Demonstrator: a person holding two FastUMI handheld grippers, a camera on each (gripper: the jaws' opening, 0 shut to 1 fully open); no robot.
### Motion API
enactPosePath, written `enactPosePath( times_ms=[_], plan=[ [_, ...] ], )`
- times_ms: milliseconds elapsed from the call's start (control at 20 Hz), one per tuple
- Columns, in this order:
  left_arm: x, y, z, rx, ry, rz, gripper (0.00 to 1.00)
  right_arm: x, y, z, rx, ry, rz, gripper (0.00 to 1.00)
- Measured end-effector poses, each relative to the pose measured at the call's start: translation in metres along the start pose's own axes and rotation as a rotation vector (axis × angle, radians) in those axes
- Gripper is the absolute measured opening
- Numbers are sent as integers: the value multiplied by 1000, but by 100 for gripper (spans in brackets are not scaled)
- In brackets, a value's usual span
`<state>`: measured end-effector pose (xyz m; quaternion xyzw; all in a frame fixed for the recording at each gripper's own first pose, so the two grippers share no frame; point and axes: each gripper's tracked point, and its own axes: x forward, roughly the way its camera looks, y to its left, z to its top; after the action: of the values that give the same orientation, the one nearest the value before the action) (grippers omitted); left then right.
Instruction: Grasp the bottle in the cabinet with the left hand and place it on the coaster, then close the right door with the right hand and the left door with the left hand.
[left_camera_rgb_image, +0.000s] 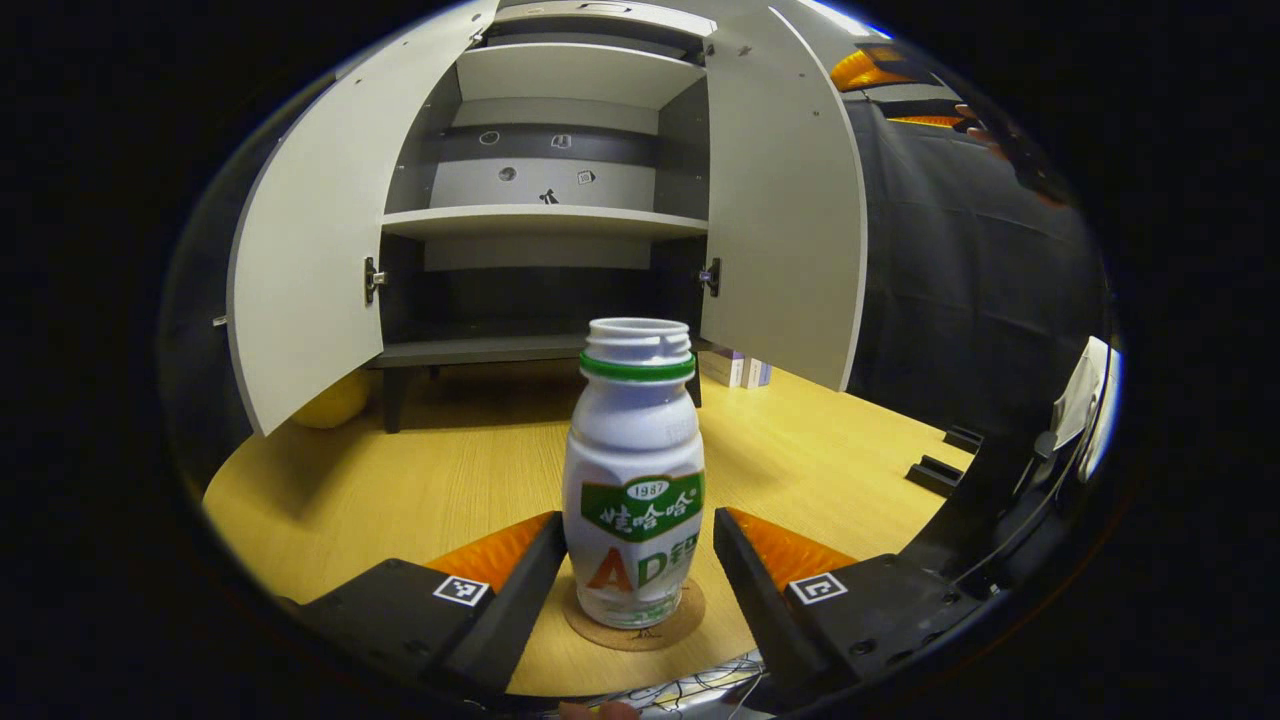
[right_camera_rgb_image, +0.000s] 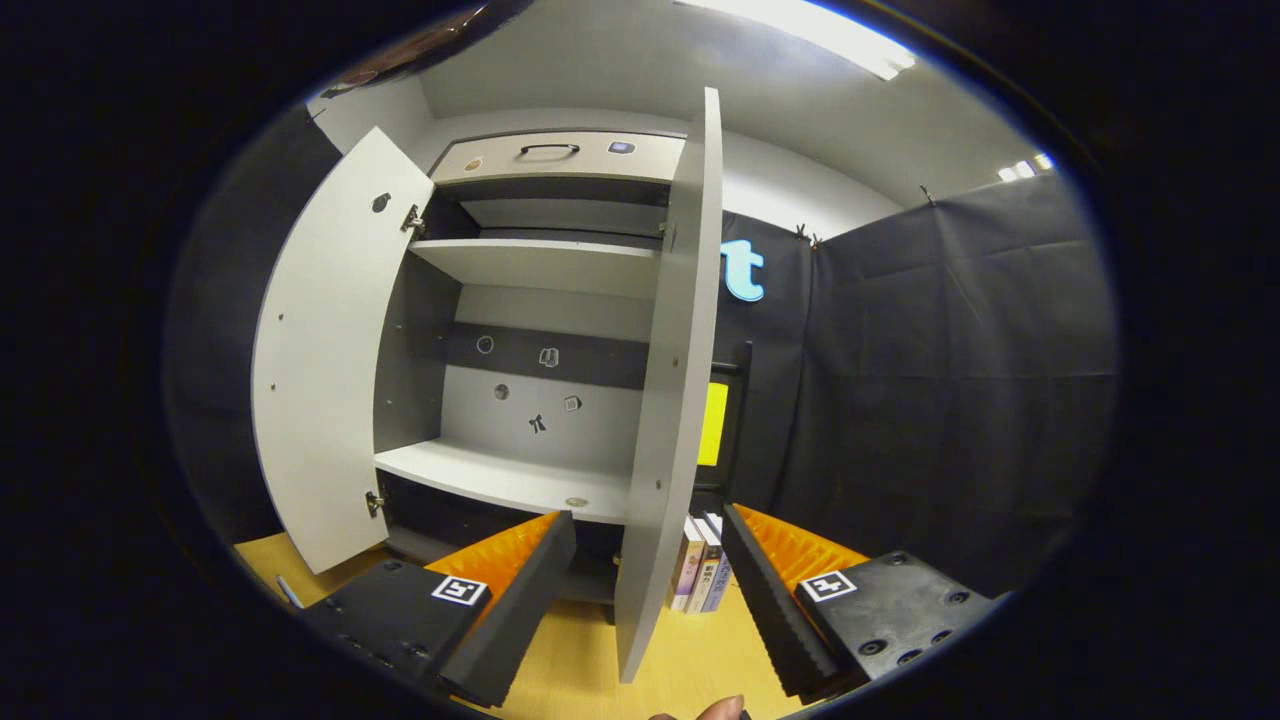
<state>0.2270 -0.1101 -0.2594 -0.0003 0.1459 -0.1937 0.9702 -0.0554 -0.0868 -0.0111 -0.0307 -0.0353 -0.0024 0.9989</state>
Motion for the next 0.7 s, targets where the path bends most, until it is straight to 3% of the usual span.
enactPosePath(
  times_ms=[300,500,700],
  plan=[
    [-49,8,22,-6,23,0,93,5,-9,3,29,6,-22,97],
    [-82,19,83,-69,-30,7,93,9,-9,5,54,33,-8,97],
    [-106,48,159,-95,-117,85,93,11,-16,6,152,65,-17,98]
  ],
)
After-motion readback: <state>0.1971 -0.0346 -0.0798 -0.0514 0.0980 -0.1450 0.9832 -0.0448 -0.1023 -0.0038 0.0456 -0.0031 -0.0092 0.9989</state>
